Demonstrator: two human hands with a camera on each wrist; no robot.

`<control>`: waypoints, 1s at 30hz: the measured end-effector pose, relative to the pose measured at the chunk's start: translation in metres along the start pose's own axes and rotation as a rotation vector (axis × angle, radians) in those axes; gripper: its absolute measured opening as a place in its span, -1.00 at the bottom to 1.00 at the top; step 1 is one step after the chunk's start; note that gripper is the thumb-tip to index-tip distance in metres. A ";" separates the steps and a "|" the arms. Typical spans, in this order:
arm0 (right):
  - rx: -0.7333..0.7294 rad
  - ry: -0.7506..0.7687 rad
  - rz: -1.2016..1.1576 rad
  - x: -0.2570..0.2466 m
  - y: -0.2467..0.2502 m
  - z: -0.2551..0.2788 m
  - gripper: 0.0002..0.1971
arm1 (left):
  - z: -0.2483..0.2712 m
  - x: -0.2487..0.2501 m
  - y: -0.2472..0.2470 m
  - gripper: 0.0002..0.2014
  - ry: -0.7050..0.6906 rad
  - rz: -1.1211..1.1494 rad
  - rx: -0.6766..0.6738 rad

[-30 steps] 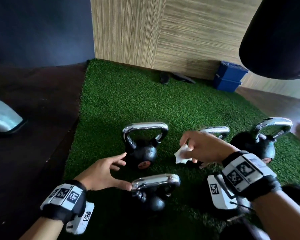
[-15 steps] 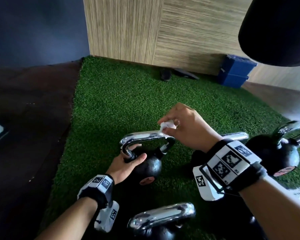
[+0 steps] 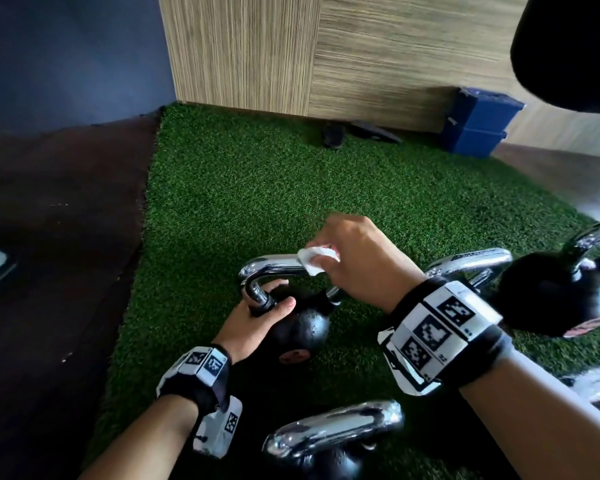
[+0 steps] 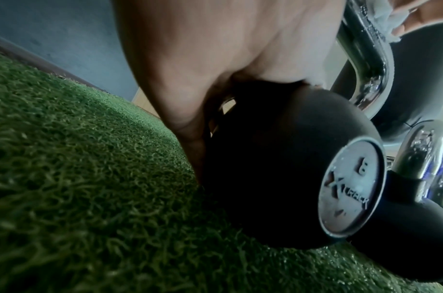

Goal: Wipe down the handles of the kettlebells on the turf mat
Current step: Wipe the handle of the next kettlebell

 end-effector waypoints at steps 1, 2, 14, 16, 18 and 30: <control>-0.004 -0.026 0.011 0.006 0.002 0.002 -0.73 | 0.000 0.000 0.000 -0.39 0.004 -0.006 0.000; -0.008 -0.050 0.017 0.011 0.004 0.004 -0.74 | 0.001 0.001 -0.001 -0.38 0.008 -0.015 -0.002; -0.122 -0.222 0.070 0.044 0.007 0.017 -0.84 | 0.007 0.006 -0.001 -0.53 0.021 -0.024 0.027; -0.119 -0.198 0.065 0.041 0.006 0.017 -0.83 | 0.009 0.008 -0.001 -0.52 0.019 -0.016 0.031; -0.113 -0.214 0.009 0.046 0.002 0.019 -0.83 | 0.009 0.009 -0.002 -0.53 0.026 -0.017 0.025; -0.207 -0.340 -0.154 0.089 -0.043 0.030 -0.90 | 0.011 0.009 0.000 -0.48 0.047 -0.036 0.015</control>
Point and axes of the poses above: each hand's wrist, its own z-axis away from the middle knuckle, its own y-axis out of the back of the hand, x = y × z, the point moved 8 cm from there along -z, towards the middle knuckle, and after that the axes turned 11 degrees about z, right-handed, at the moved point
